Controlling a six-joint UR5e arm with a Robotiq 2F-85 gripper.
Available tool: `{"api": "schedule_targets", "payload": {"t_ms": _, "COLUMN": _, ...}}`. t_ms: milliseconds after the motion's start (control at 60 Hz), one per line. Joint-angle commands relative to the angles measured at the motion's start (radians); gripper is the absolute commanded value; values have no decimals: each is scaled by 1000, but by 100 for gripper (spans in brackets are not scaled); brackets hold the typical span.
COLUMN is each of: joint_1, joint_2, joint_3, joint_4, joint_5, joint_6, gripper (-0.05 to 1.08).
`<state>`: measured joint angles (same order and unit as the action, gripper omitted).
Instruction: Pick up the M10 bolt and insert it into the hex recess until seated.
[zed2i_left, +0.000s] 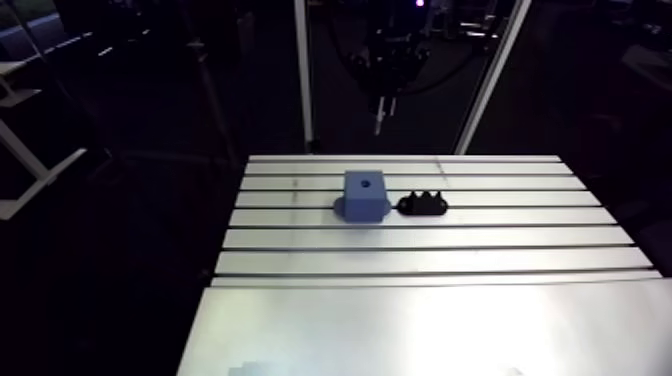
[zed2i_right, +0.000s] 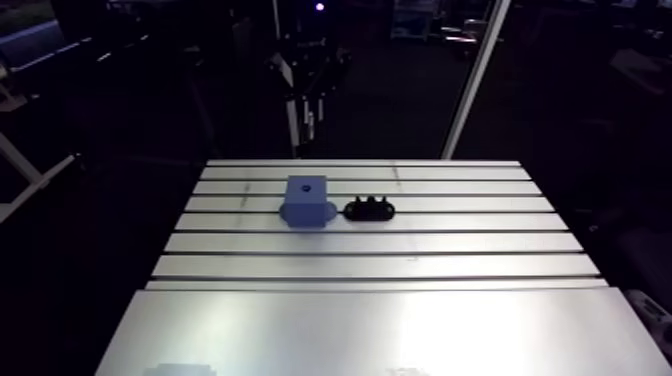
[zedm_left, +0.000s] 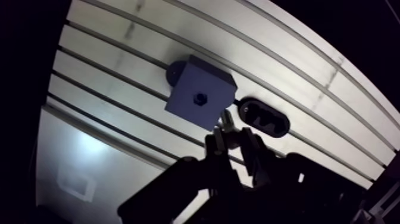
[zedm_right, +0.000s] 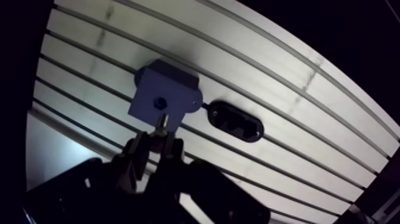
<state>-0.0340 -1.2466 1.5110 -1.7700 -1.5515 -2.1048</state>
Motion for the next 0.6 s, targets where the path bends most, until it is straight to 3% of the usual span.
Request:
{"api": "schedule_targets", "payload": {"t_ms": 17, "joint_1": 22, "joint_2": 24, "joint_3": -20, "joint_4": 11, "joint_5": -41, "joint_6": -102, "gripper": 107}}
{"api": "schedule_targets", "payload": {"t_ms": 200, "joint_1": 49, "joint_2": 28, "joint_3": -19, "joint_4": 11, "joint_5": -43, "joint_6": -100, "gripper": 107}}
{"api": "schedule_targets", "payload": {"t_ms": 283, "joint_1": 55, "joint_2": 28, "joint_3": -19, "joint_4": 20, "joint_5": -49, "joint_6": -100, "gripper": 107}}
{"api": "schedule_targets", "payload": {"t_ms": 367, "joint_1": 57, "joint_2": 34, "joint_3": -21, "joint_4": 41, "joint_5": -65, "joint_6": -97, "gripper": 107}}
{"api": "schedule_targets", "payload": {"t_ms": 600, "joint_1": 57, "joint_2": 39, "joint_3": -17, "joint_4": 96, "joint_5": -72, "joint_6": -94, "gripper": 107}}
